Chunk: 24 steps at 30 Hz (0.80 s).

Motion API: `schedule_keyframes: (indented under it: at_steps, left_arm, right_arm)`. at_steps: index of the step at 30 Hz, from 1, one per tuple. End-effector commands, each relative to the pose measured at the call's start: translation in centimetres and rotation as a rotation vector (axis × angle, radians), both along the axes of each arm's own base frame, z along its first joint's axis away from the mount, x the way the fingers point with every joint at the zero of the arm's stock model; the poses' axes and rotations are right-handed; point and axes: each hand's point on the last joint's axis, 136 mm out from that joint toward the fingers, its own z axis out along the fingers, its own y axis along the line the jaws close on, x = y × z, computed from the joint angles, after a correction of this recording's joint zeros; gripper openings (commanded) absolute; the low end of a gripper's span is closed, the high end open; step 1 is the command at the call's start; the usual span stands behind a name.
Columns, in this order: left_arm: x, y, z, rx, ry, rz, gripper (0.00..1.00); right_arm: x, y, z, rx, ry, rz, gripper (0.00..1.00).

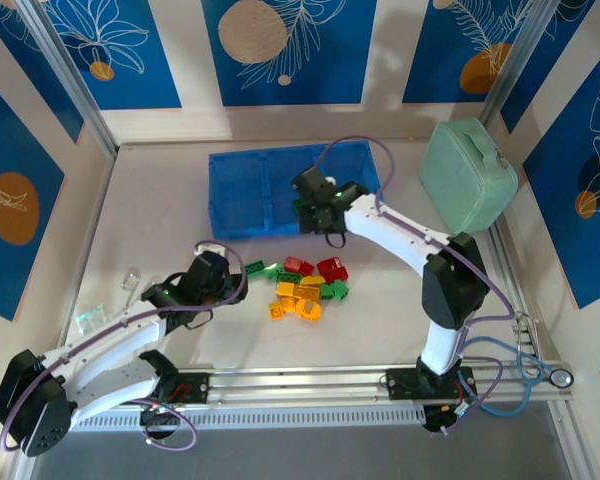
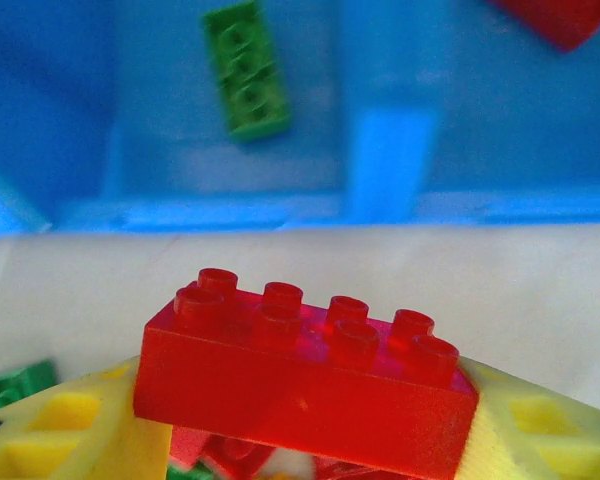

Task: Sort the legos into containers by color
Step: Pick up the lego from the center of the table, then place the lego in the container.

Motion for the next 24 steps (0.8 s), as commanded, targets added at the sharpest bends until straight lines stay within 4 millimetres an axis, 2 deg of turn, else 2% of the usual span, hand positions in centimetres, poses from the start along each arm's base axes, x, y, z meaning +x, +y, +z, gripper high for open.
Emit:
schedule_keyframes:
  at_steps: [1, 5, 10, 18, 20, 23, 24]
  left_arm:
    - [0.5, -1.1, 1.6, -0.034, -0.032, -0.031, 0.70]
    - [0.5, -1.6, 1.6, -0.055, -0.025, -0.032, 0.70]
    - [0.7, -1.9, 1.7, -0.056, -0.015, -0.034, 0.70]
    - [0.7, -1.8, 2.2, -0.050, -0.021, -0.032, 0.70]
    - [0.7, -1.9, 2.4, -0.054, -0.023, -0.033, 0.70]
    - [0.8, -2.4, 3.1, -0.077, -0.027, -0.051, 0.70]
    - [0.9, -2.6, 3.4, -0.081, -0.029, -0.059, 0.70]
  right_arm:
    - [1.4, -2.4, 0.6, 0.035, 0.027, -0.010, 0.50]
    - [3.6, -4.6, 0.9, 0.060, 0.006, -0.055, 0.50]
    - [6.7, -6.8, -0.2, 0.058, 0.042, -0.101, 0.52]
    - [9.8, -8.7, -1.1, 0.059, 0.047, -0.146, 0.56]
    - [10.3, -8.7, -1.0, 0.058, 0.042, -0.146, 0.62]
    - [10.7, -8.6, -0.8, 0.047, 0.037, -0.148, 0.85]
    - [10.6, -8.6, -0.5, 0.045, 0.030, -0.148, 0.88]
